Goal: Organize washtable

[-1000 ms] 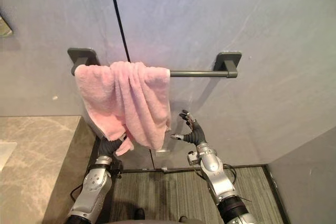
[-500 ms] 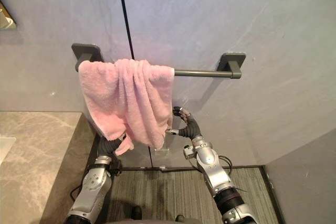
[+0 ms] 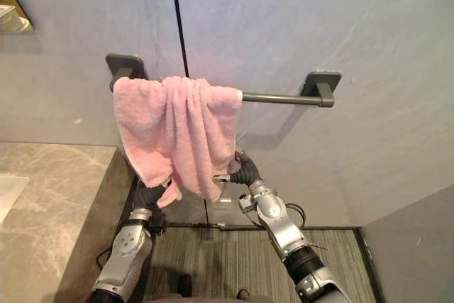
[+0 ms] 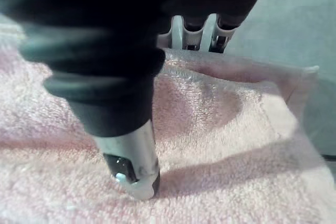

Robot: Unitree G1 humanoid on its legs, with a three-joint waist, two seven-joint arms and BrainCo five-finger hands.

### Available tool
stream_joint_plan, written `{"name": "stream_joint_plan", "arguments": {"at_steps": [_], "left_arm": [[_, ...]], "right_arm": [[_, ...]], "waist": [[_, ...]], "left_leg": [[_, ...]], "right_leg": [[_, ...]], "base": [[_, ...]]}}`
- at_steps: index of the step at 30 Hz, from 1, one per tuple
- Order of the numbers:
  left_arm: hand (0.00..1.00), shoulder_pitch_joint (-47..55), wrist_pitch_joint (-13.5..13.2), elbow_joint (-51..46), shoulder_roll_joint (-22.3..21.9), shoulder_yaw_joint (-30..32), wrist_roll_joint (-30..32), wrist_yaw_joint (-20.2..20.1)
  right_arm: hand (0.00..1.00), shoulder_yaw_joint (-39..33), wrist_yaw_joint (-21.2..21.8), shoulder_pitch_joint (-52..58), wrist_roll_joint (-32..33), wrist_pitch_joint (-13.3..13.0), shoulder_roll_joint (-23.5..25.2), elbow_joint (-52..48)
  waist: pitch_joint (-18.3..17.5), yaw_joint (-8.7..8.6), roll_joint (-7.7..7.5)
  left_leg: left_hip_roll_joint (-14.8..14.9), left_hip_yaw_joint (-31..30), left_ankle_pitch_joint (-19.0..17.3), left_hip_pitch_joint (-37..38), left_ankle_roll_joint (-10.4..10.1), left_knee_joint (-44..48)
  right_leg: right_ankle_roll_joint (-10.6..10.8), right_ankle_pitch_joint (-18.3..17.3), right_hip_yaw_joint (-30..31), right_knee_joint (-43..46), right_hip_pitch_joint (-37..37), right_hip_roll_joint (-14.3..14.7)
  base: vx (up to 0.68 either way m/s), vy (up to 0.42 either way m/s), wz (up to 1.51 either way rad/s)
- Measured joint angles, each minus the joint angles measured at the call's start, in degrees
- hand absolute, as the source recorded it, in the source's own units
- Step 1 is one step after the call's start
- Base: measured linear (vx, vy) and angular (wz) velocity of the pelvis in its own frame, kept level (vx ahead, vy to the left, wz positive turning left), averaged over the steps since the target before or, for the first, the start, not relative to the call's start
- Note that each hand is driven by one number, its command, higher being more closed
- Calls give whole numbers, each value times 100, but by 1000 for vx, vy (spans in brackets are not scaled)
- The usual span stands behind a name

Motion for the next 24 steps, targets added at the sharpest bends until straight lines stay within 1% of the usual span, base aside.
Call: {"name": "stream_joint_plan", "arguments": {"at_steps": [6,12,17,24], "left_arm": [[100,-2,0,-28,10,-33,-6,-5],[100,-2,0,-28,22,-45,-43,-90],[100,-2,0,-28,24,-50,-71,-97],[100,-1,0,-28,25,-82,-81,-100]], "right_arm": [[100,73,-3,-247,1,1,61,0],[100,74,5,-247,4,2,67,0],[100,74,107,-247,62,2,67,1],[100,66,120,-243,67,2,66,2]], "waist": [[0,10,1],[1,18,1],[1,19,1],[2,15,5]], "left_leg": [[1,1,1,-8,-1,0],[3,4,1,-13,-1,-25],[20,13,3,8,-4,-69],[44,50,7,64,-11,-72]], "right_leg": [[0,0,1,-1,0,1],[-7,-4,4,-4,-1,3],[-21,-14,11,-4,-1,21],[-30,-19,61,10,0,50]], "base": [[0,0,0],[0,0,0],[0,0,0],[0,0,-2]]}}
